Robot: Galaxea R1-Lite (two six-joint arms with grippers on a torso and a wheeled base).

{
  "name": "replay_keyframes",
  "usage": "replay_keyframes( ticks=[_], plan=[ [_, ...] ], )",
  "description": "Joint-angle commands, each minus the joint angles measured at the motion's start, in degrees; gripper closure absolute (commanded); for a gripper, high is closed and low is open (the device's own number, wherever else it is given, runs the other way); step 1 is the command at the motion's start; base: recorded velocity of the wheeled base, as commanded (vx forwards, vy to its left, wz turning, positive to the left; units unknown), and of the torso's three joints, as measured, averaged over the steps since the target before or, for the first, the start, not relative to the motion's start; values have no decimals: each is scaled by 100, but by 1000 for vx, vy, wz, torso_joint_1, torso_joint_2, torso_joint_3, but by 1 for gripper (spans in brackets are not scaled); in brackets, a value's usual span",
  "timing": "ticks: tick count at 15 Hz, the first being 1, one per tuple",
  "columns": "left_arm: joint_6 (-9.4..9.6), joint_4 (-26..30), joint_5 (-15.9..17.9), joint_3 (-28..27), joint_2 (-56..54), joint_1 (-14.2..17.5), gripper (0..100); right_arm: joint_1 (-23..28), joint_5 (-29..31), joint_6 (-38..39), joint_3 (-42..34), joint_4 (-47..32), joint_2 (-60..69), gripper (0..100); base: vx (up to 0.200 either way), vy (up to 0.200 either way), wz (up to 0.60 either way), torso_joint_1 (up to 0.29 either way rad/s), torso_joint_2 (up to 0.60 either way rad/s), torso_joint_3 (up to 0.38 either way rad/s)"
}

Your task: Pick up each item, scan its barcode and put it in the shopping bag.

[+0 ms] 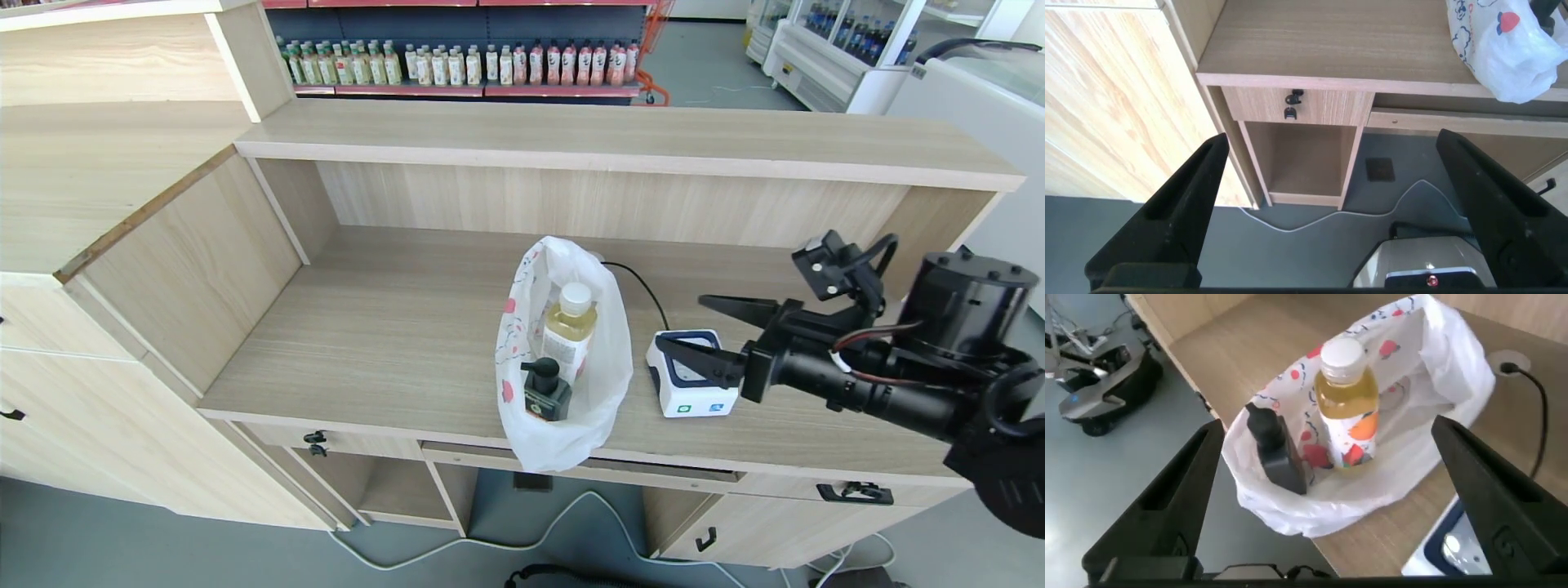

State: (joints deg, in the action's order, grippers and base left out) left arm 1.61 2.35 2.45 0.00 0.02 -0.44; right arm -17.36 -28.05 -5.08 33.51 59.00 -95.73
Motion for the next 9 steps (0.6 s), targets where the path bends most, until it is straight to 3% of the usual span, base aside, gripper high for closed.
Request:
replay_keyframes(
  ticks=[1, 5, 9],
  plan=[
    [-3, 2, 1, 0, -2, 0, 0, 312, 801, 25, -829, -530, 1355, 0, 0, 0, 0, 0, 0, 0],
    [6, 2, 1, 0, -2, 0, 0, 338, 2445, 289, -2077, -811, 2867, 0, 0, 0, 0, 0, 0, 0],
    [-3, 2, 1, 0, -2, 0, 0, 347, 2796, 447, -3281, -1163, 4115, 0, 0, 0, 0, 0, 0, 0]
  ],
)
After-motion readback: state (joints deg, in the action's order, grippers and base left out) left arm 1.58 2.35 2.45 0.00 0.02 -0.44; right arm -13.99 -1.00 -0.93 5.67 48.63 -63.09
